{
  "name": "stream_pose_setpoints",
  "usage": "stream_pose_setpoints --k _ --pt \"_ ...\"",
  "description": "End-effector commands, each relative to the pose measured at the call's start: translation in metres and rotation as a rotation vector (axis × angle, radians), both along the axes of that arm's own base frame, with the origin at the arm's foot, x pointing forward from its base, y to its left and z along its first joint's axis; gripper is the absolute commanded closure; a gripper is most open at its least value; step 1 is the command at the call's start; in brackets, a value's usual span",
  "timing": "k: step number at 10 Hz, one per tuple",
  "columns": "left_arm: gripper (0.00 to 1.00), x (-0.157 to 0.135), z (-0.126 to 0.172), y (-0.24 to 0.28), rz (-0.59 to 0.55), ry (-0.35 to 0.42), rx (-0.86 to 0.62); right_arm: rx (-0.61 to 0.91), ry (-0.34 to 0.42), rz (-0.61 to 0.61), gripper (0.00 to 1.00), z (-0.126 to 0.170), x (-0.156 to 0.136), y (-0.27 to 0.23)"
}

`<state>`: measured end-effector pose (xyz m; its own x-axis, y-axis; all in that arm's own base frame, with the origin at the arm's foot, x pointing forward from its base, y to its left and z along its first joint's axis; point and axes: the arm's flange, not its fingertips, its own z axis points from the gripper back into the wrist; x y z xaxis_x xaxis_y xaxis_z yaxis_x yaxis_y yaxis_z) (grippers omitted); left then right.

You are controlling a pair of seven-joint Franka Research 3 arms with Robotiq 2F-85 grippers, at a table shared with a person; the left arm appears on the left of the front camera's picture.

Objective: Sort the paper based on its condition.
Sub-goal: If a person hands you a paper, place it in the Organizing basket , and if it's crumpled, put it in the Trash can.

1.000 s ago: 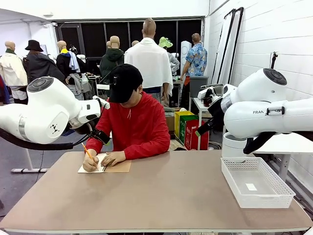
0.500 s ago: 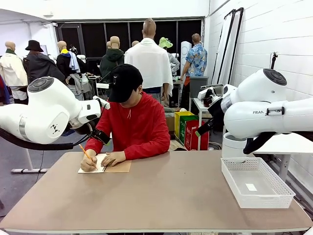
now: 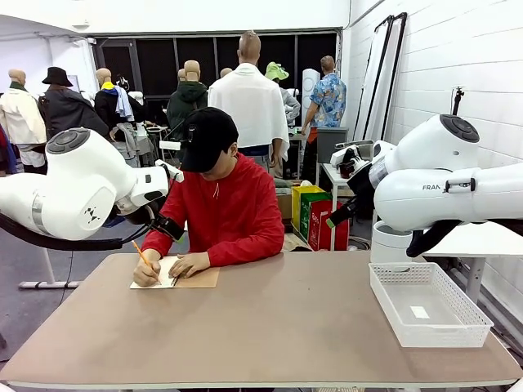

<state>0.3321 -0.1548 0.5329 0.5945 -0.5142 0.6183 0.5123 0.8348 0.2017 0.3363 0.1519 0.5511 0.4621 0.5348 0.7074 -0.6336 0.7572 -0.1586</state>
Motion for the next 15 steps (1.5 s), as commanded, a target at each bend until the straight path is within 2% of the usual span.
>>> stream_pose_setpoints --k 1,15 --pt "0.00 -0.0002 0.0002 0.0002 0.001 0.001 0.001 0.002 0.004 0.001 0.00 -0.0007 -0.0002 -0.0010" --pt "0.00 -0.0002 0.0002 0.0002 0.001 0.001 0.001 0.002 0.004 0.001 0.00 -0.0007 -0.0002 -0.0010"
